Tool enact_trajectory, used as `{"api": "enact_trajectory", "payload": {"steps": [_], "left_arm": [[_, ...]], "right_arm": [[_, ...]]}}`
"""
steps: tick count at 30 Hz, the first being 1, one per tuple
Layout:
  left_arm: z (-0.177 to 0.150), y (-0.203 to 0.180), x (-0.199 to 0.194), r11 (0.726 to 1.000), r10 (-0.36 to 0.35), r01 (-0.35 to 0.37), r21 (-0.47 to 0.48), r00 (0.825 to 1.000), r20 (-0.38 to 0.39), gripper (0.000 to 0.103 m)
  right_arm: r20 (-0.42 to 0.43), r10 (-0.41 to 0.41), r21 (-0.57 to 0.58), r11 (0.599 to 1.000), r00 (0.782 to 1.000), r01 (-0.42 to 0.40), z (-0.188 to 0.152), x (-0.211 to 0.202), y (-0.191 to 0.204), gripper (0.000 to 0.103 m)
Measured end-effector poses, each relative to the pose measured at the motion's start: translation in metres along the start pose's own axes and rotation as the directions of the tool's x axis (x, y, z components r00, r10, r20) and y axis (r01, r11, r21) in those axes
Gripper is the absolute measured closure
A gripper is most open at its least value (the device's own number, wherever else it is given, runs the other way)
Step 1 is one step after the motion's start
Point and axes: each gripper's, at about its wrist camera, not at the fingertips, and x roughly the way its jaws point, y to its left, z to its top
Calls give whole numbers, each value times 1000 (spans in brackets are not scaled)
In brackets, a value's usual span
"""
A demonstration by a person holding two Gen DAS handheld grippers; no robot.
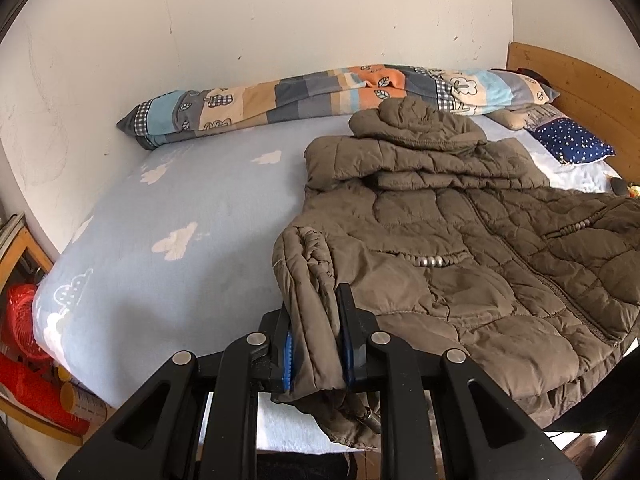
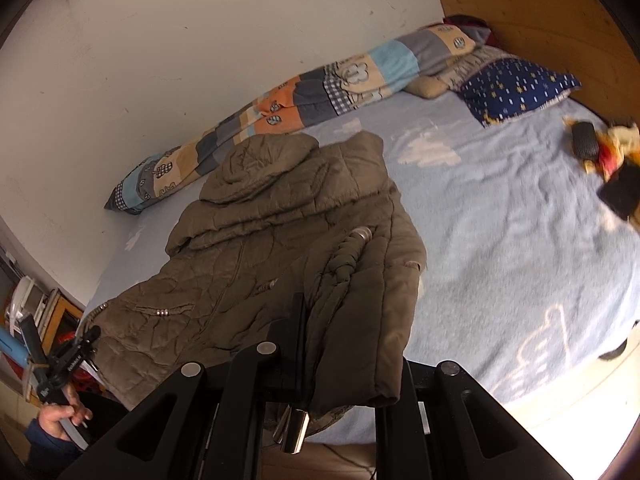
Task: Fold large clothes
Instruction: 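Lift the jacket hem with both grippers and fold it toward the hood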
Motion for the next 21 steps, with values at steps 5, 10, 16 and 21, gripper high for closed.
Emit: {"api": "enact_trajectory", "payload": {"steps": [5,10,16,21], "left_arm": [[17,2,-2,1000,-11,11,-4,1000,25,85],[35,6,-4,1000,-22,23,-13,998,54,85],[60,6,0,999,-29,31,-16,997,77,85],[79,-5,3,1000,-29,29,2,995,100,85]], "right_arm": [[31,31,19,999,999,-32,21,-4,2,90],[40,23,-4,1000,999,-23,38,-8,18,90],[53,34,-18,999,998,-33,51,-8,37,90],[60,51,-30,998,997,-49,66,-3,52,90]]}}
